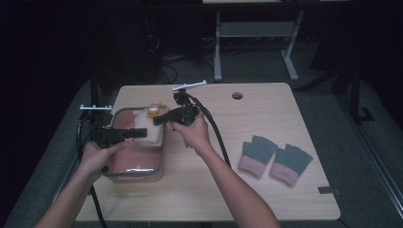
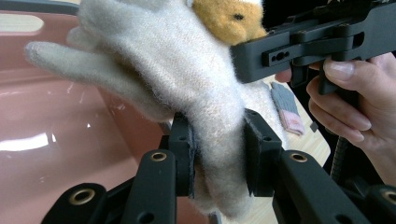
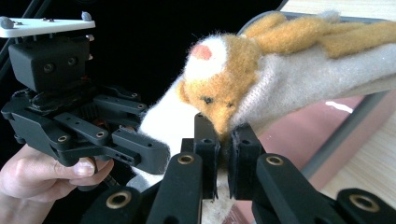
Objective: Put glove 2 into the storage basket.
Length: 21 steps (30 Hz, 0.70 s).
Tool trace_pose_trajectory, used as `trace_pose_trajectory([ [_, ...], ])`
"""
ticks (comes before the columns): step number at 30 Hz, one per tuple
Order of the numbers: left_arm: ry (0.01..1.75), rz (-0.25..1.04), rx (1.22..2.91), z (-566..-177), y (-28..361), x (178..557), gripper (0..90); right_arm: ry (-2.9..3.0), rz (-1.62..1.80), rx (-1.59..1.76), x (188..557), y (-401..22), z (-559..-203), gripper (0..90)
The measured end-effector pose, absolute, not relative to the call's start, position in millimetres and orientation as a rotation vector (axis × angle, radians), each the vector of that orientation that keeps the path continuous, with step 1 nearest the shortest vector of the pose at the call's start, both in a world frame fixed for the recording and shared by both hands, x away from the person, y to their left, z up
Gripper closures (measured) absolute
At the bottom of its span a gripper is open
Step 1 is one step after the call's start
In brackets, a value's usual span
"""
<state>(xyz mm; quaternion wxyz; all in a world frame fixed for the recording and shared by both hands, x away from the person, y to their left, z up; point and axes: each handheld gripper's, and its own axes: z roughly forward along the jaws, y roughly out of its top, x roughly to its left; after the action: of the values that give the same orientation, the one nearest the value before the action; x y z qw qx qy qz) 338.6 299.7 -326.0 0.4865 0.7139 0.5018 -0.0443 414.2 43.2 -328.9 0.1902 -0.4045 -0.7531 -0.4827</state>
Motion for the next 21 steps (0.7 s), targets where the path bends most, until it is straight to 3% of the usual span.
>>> trace_pose_trajectory([
  [21,1.292,-0.104,1.739,-336,328,337,68.4,-2.075,-1.306,-1.099,423,77,-345,83.9],
])
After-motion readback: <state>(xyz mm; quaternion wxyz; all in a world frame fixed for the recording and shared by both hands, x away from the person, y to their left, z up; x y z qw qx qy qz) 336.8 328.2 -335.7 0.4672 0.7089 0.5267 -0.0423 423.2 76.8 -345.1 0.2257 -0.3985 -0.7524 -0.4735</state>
